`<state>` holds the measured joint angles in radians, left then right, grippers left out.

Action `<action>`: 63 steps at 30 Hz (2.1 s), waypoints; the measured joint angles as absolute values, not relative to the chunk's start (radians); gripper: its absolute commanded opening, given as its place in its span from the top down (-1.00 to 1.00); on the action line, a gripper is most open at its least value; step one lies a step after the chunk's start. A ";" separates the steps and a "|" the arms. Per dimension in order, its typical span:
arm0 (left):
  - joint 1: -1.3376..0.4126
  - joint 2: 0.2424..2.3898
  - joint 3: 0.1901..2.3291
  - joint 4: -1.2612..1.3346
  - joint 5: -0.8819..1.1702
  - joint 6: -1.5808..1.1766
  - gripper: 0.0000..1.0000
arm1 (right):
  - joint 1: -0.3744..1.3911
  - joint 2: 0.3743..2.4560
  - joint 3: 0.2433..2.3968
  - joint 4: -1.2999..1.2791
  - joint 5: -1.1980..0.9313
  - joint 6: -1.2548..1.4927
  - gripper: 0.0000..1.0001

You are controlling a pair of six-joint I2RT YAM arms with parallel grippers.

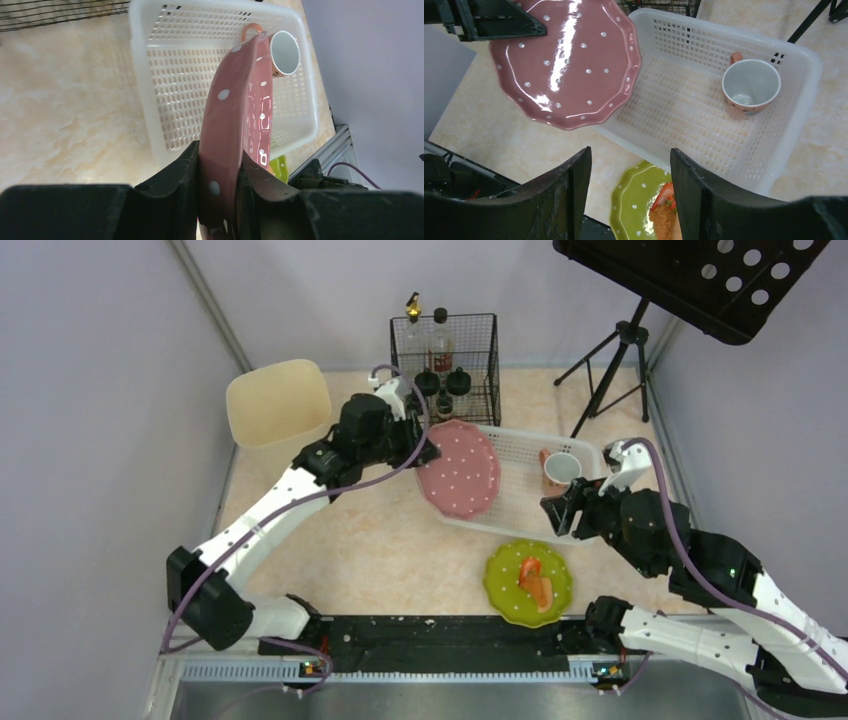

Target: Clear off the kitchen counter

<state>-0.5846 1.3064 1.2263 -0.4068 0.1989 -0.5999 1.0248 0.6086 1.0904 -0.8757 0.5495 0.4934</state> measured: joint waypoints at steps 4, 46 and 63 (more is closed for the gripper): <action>-0.612 1.398 1.227 -0.313 0.223 -0.627 1.00 | 1.025 0.606 1.088 -0.886 0.544 0.508 -0.17; -0.769 1.893 1.358 -0.130 0.067 -0.694 0.62 | 1.025 0.582 0.967 -0.878 0.453 0.569 -0.18; -0.797 1.957 1.375 -0.265 -0.027 -0.670 -0.31 | 1.024 0.556 0.913 -0.845 0.437 0.579 -0.19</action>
<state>-0.7967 1.9568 1.3746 -0.2653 -0.0265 -0.6701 1.0245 0.5560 0.9127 -0.8448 0.4370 0.5785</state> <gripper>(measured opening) 0.591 0.596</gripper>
